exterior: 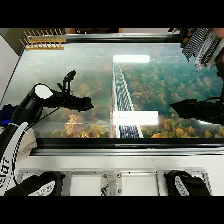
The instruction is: Fold the clothes and pants, and hang the long-sleeved shirts on hangers.
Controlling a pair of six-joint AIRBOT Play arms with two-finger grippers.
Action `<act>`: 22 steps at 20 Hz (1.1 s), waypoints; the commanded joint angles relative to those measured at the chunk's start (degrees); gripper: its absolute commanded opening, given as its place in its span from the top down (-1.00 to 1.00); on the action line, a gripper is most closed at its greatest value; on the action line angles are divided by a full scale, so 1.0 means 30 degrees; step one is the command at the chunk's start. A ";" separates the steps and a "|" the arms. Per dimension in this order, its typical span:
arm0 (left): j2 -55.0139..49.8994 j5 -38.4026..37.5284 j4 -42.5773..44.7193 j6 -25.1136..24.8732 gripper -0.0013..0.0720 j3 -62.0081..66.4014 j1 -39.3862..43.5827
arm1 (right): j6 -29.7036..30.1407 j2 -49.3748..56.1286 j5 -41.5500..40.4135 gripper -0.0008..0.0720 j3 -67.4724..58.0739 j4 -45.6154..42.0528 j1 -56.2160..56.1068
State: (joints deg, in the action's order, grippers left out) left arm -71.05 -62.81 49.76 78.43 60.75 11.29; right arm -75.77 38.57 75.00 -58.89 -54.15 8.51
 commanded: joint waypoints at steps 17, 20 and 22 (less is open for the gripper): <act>0.0015 -0.0240 0.2674 -0.0787 -0.91 0.1770 -0.1712 | -0.0007 0.0007 0.0000 0.96 0.0000 0.0000 -0.0015; 0.0015 -0.0444 0.9049 0.1508 -0.91 0.4160 -0.4226 | -0.0007 0.0007 0.0000 0.96 0.0000 0.0000 -0.0015; 0.0007 -0.0095 1.4054 0.3220 -0.91 0.4874 -0.5457 | -0.0007 0.0007 0.0000 0.96 0.0000 0.0007 -0.0015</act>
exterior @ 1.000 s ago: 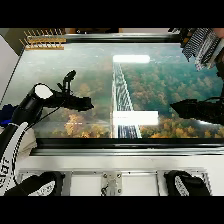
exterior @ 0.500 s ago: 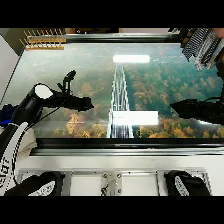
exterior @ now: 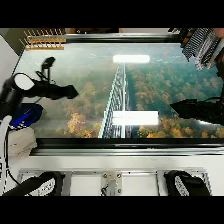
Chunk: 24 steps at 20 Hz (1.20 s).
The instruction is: Fold the clothes and pants, and hang the long-sleeved shirts on hangers.
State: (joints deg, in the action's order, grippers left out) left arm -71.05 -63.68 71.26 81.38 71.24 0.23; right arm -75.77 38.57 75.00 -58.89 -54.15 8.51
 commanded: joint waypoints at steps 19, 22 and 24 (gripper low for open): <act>-0.7847 0.4284 1.1402 0.3402 -0.33 -0.1902 -0.5384 | -0.0007 0.0007 0.0000 0.96 0.0000 0.0000 -0.0015; -0.6798 0.4160 1.1351 0.3395 0.92 -0.1887 -0.5355 | -0.0007 0.0007 0.0000 0.96 0.0000 0.0007 -0.0015; -0.5122 0.3891 1.1220 0.3388 0.92 -0.1341 -0.4932 | -0.0007 0.0007 -0.0007 0.96 0.0000 0.0007 -0.0015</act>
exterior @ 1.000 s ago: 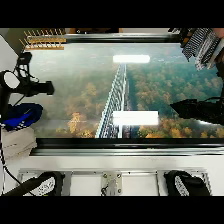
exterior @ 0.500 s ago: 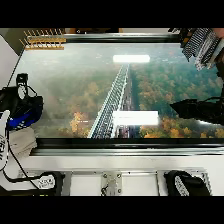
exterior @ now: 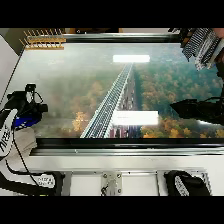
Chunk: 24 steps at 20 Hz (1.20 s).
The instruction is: Fold the clothes and pants, and hang the long-sleeved shirts on hangers.
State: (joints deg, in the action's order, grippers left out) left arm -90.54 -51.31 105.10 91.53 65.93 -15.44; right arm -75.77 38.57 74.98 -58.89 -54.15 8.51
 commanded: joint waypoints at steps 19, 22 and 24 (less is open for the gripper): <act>1.0178 0.0648 -0.3555 0.4240 0.92 0.2943 1.9387 | 0.0342 0.0007 -0.7796 0.96 -0.0816 -0.1770 0.0051; 0.7227 0.2084 -0.3570 0.4743 0.92 0.2958 2.1041 | 0.0335 0.0007 -0.7847 0.96 -0.0816 -0.1763 0.0051; 0.5479 0.2958 -0.3657 0.5180 0.09 0.2980 2.1420 | 0.0335 0.0007 -0.7839 0.96 -0.0809 -0.1749 0.0044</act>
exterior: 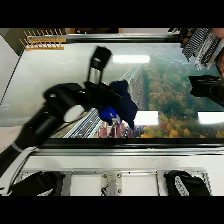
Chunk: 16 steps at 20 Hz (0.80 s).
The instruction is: Fold the clothes and pants, and hang the long-sleeved shirts on hangers.
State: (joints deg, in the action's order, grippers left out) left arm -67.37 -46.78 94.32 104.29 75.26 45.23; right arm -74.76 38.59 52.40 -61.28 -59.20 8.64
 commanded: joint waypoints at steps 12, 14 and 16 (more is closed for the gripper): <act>-0.7701 -0.1566 -1.3930 -0.3432 -0.94 0.0029 -1.0214 | 0.0000 0.0007 0.0765 0.96 -0.0007 -0.0066 -0.0029; -0.9318 -0.1931 -1.7573 -0.5646 -0.94 -0.0131 -1.0790 | 0.0000 0.0007 0.1370 0.96 0.0007 -0.0066 -0.0029; -1.0892 -0.2543 -2.0735 -0.7694 -0.94 0.0423 -1.0805 | -0.0007 0.0087 0.1931 0.96 0.0007 -0.0066 -0.0029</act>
State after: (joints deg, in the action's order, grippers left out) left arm -93.65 -51.37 50.87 91.74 76.05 15.46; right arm -74.76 38.65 55.48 -61.28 -59.42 8.62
